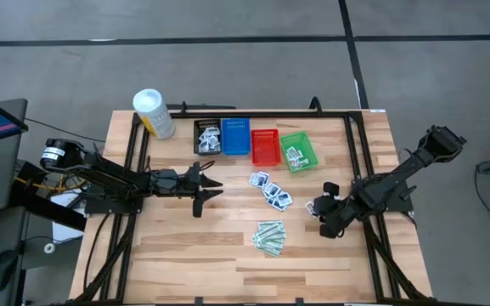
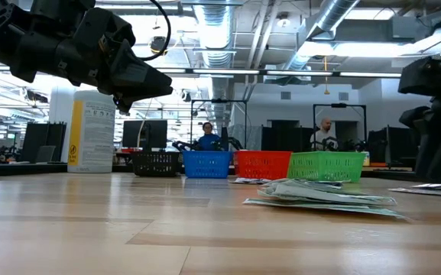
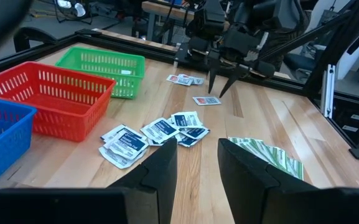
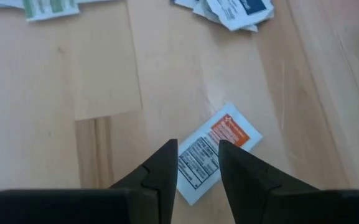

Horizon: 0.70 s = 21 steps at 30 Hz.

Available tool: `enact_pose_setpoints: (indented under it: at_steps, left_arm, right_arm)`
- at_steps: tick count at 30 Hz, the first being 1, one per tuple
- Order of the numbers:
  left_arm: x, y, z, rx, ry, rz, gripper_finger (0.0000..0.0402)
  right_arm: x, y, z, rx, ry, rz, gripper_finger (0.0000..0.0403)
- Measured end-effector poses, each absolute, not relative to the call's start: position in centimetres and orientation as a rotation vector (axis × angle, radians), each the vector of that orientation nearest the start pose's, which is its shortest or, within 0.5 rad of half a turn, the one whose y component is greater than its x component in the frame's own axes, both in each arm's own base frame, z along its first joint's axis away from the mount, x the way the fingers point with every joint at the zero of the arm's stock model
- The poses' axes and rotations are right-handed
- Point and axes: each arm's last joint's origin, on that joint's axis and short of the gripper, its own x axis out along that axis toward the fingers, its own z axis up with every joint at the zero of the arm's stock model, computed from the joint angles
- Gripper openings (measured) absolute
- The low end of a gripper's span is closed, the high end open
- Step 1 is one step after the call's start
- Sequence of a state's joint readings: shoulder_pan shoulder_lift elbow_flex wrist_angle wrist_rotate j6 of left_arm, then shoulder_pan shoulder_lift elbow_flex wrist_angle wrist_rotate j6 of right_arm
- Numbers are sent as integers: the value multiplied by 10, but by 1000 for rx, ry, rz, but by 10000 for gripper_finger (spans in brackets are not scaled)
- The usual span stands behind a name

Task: Pick & Place First Aid Supplies
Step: Put the orange pad into the green bin

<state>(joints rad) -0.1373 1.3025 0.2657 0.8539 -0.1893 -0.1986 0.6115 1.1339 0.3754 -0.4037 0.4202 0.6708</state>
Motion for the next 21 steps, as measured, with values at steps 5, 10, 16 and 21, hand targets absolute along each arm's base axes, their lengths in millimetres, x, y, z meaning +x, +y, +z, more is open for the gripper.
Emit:
enact_pose_setpoints:
  at_steps: [5,10,16,21]
  left_arm:
    - [220,-25,160,-168,175,69,116]
    - [220,-25,160,-168,175,69,116]
    - [220,-25,160,-161,175,69,116]
    - [220,-25,160,-161,175,69,116]
  right_arm:
    - [139,80,121,64,979,-176,111]
    - [135,76,111,102,966,-188,111]
    - [130,73,103,125,957,-193,111]
    - [130,72,102,140,964,-199,110]
